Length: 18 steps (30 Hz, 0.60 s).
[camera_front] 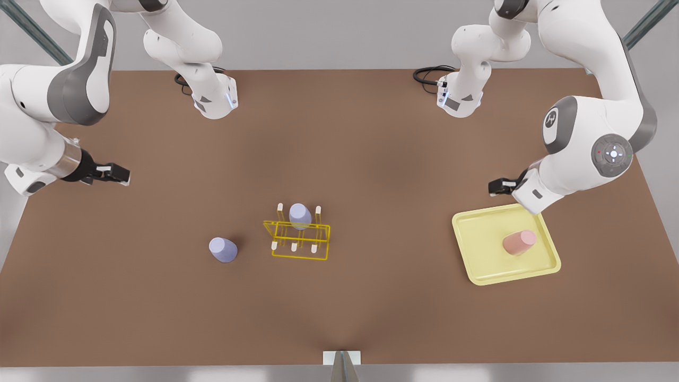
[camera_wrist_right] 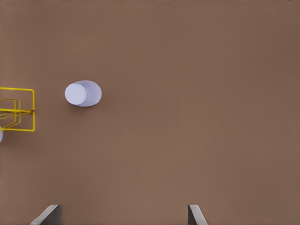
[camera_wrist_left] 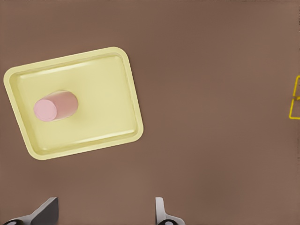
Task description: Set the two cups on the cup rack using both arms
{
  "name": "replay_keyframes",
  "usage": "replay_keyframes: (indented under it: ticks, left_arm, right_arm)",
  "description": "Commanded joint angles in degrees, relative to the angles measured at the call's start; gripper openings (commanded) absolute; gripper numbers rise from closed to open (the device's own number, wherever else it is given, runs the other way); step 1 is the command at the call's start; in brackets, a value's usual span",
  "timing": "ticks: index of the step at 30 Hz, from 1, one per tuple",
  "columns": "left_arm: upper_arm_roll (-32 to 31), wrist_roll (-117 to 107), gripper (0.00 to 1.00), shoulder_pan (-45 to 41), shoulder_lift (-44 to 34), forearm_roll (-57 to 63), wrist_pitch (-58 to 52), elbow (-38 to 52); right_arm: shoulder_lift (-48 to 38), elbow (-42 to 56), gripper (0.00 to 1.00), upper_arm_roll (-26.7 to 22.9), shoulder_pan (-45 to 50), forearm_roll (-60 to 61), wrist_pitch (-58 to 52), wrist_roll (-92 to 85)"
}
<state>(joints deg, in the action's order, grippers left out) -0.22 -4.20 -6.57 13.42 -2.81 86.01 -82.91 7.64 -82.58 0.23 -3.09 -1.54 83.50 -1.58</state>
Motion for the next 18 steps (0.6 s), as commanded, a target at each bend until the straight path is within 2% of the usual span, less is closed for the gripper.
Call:
replay_keyframes:
  ticks: [1, 2, 3, 4, 7, 9, 10, 13, 18]
  left_arm:
    - [0.05, -2.31, 1.0, -0.03, -0.06, -0.09, 1.79, 0.03]
    - [0.57, -2.31, 1.0, 0.06, 0.29, 0.0, 2.05, 0.03]
    - [4.61, -0.47, 1.0, 0.06, 2.74, -0.09, 4.25, -0.15]
    - [8.22, 4.8, 1.0, 1.46, 6.26, 0.0, 10.3, -0.5]
    - [8.31, 15.27, 1.0, 7.71, 14.96, 0.09, 22.18, -0.76]
    - [8.31, 15.36, 1.0, 8.32, 17.95, 0.0, 29.29, -2.95]
    - [8.31, 15.36, 1.0, 8.32, 18.31, 0.0, 33.08, -6.12]
    - [8.31, 15.27, 1.0, 8.32, 20.59, 0.0, 35.63, -7.53]
    - [8.31, 14.92, 1.0, 8.85, 19.36, -0.09, 41.26, -16.49]
  right_arm:
    - [0.0, 0.05, 1.0, 0.03, 0.11, -0.05, 1.93, -0.88]
    - [0.09, 0.05, 1.0, 0.12, 0.11, -0.13, 1.84, -0.7]
    - [0.79, -0.56, 1.0, 0.2, 0.46, -0.92, 2.54, -0.96]
    - [5.0, -0.74, 1.0, 0.56, 2.56, -2.86, 4.91, -0.97]
    - [16.87, -0.74, 1.0, 0.64, 5.03, -1.89, 19.06, 0.18]
    - [20.3, -0.92, 1.0, 0.64, 5.12, -1.2, 26.27, 0.35]
    - [21.8, -1.0, 1.0, 0.64, 5.03, -0.22, 29.35, 0.35]
    - [23.03, -4.43, 1.0, 0.64, 6.61, 0.57, 37.44, 3.25]
    - [23.82, -7.33, 1.0, 0.64, 10.56, 0.66, 43.68, 10.11]
